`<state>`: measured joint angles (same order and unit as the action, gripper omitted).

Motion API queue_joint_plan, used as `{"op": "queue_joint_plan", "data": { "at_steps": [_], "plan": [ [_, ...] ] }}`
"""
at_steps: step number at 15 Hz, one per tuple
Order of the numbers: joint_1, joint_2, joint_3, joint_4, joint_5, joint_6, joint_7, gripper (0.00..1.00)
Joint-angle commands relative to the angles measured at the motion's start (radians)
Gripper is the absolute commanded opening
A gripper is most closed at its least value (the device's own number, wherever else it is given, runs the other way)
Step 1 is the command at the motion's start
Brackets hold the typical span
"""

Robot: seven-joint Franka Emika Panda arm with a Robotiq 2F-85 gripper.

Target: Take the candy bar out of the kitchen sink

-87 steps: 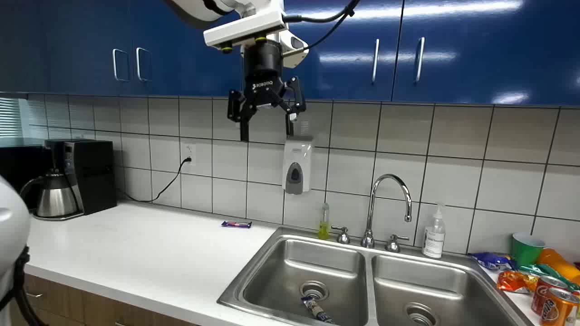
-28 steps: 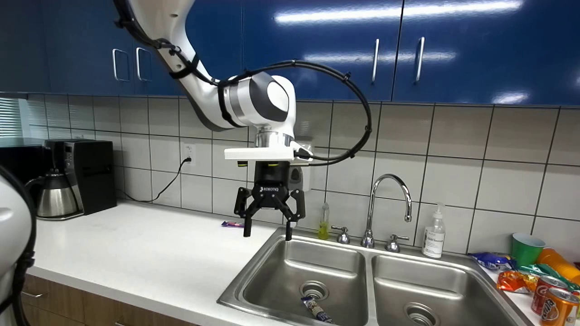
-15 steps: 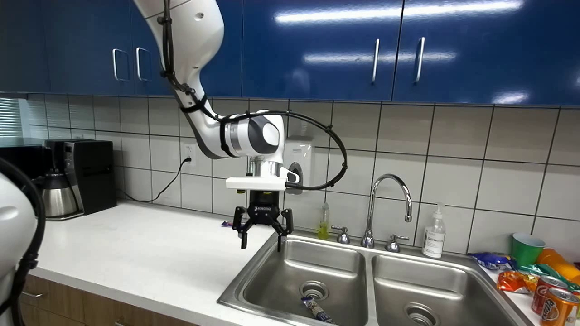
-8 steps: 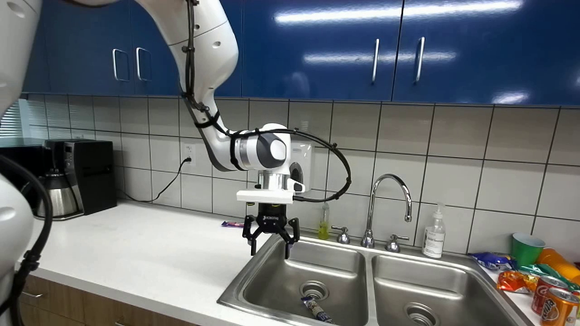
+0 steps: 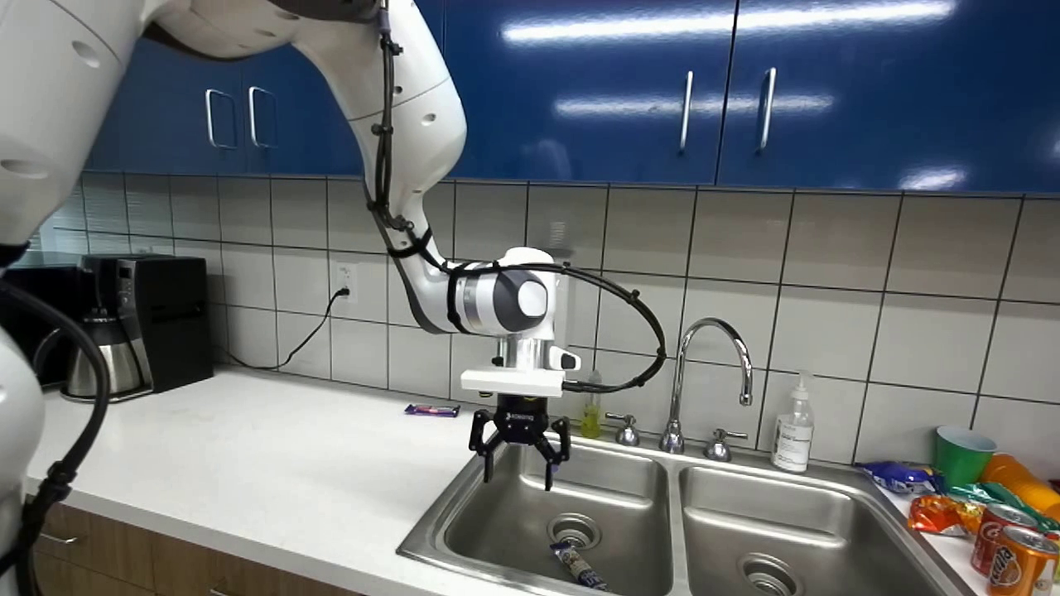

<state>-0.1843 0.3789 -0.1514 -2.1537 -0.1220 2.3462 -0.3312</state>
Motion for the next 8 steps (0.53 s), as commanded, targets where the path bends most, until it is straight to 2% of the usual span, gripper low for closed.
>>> {"op": "queue_joint_plan", "data": {
  "at_steps": [1, 8],
  "plan": [
    [-0.039, 0.067, 0.029, 0.062, 0.027, 0.009, -0.056, 1.00],
    [-0.052, 0.182, 0.066, 0.137, 0.031, 0.039, -0.082, 1.00]
  ]
}}
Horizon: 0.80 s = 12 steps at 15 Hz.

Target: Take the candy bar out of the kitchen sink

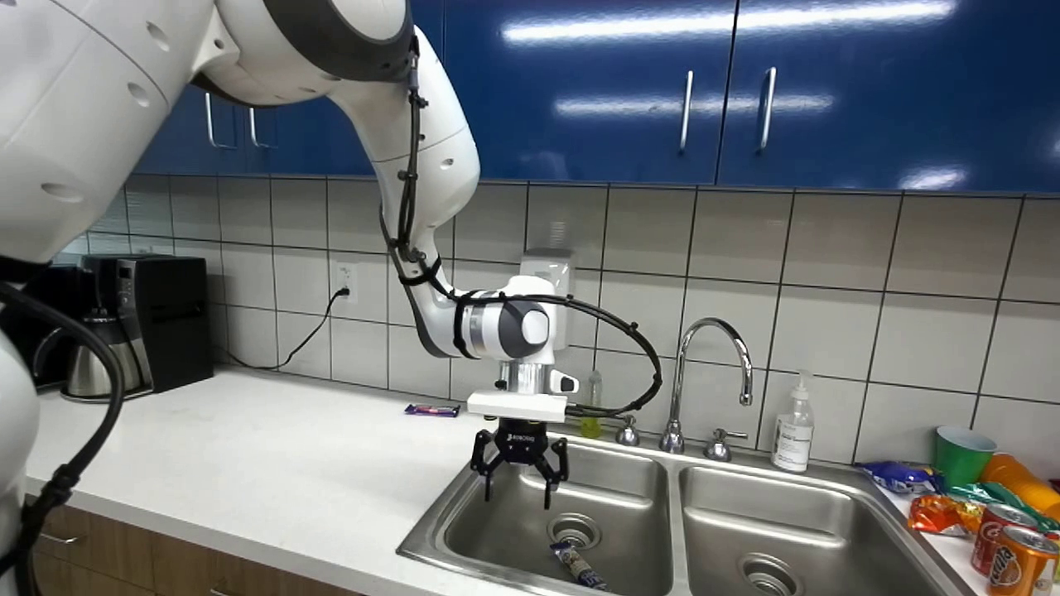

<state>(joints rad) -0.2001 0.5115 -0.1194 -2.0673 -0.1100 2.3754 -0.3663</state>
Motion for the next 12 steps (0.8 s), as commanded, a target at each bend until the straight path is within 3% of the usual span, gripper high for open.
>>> {"op": "queue_joint_plan", "data": {
  "at_steps": [1, 12],
  "plan": [
    [-0.040, 0.065, 0.037, 0.061, 0.018, 0.014, -0.050, 1.00],
    [-0.083, 0.236, 0.068, 0.195, 0.003, 0.050, -0.116, 1.00]
  ]
}}
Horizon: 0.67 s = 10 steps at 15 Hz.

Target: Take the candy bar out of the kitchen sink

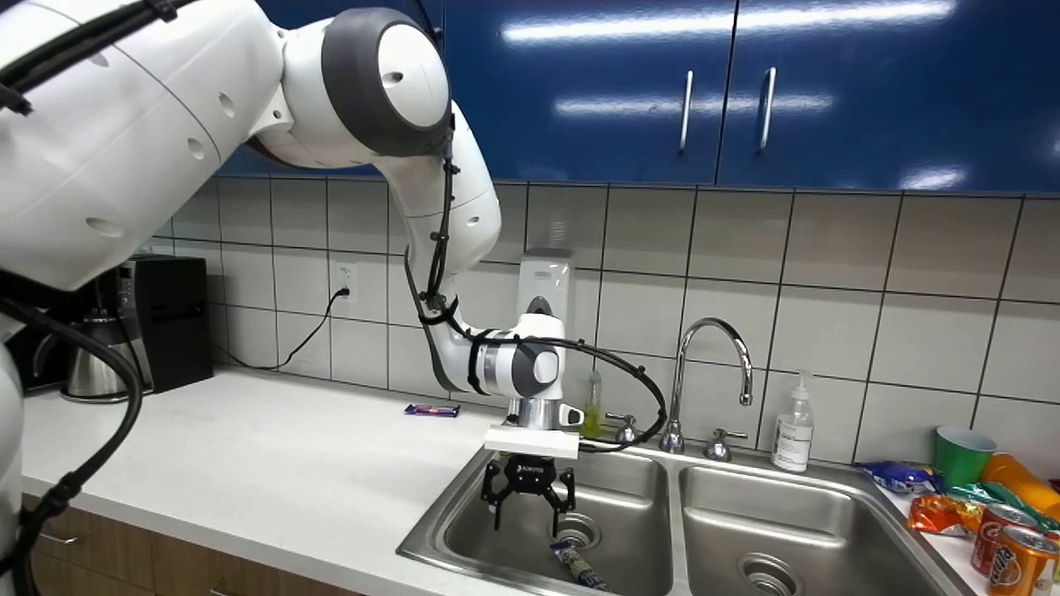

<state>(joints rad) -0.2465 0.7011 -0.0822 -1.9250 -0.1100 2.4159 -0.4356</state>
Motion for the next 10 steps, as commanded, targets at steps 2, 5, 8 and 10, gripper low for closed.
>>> {"op": "queue_joint_plan", "data": {
  "at_steps": [2, 5, 8, 10],
  "plan": [
    [-0.043, 0.072, 0.036, 0.073, 0.001, 0.017, -0.059, 1.00],
    [-0.048, 0.113, 0.036, 0.106, -0.006, 0.029, -0.070, 1.00],
    [-0.045, 0.121, 0.030, 0.127, -0.008, 0.028, -0.055, 1.00],
    [-0.033, 0.121, 0.023, 0.111, -0.012, 0.025, -0.032, 1.00]
  ]
}}
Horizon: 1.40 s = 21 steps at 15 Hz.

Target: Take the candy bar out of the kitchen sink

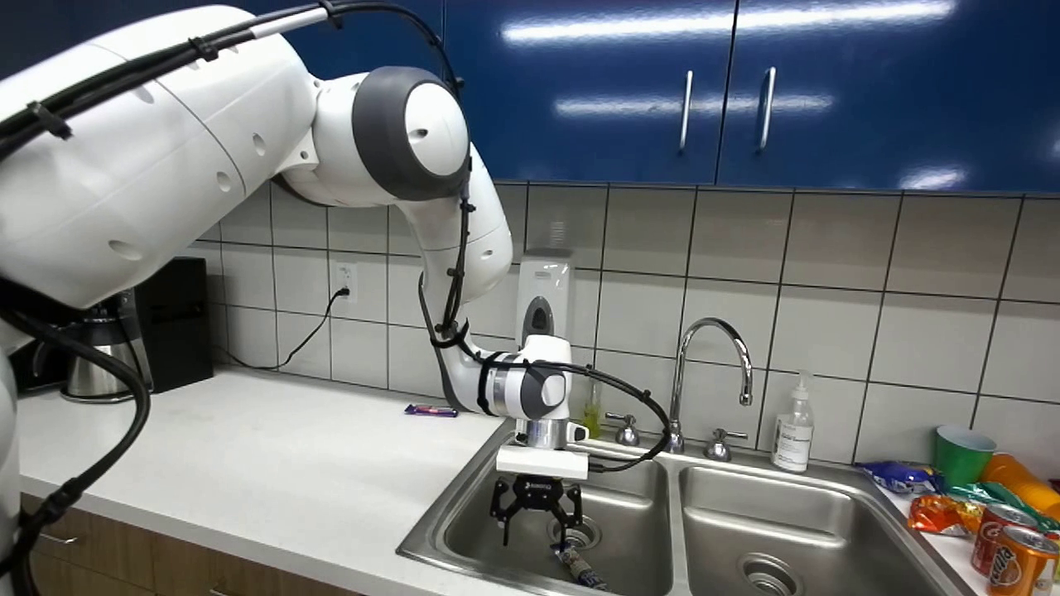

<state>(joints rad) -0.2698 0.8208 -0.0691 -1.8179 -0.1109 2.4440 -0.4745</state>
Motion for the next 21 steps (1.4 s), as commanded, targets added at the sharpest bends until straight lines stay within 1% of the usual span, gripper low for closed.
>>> {"op": "queue_joint_plan", "data": {
  "at_steps": [1, 10, 12, 18, 21],
  "plan": [
    [-0.010, 0.002, 0.010, 0.008, -0.011, -0.003, 0.007, 1.00],
    [-0.010, 0.002, 0.010, 0.013, -0.011, -0.003, 0.007, 1.00],
    [-0.024, 0.014, 0.014, 0.032, -0.014, -0.002, -0.020, 1.00],
    [-0.042, 0.041, 0.019, 0.069, -0.013, -0.008, -0.040, 1.00],
    [-0.064, 0.066, 0.041, 0.097, -0.007, -0.017, -0.084, 1.00]
  ]
}}
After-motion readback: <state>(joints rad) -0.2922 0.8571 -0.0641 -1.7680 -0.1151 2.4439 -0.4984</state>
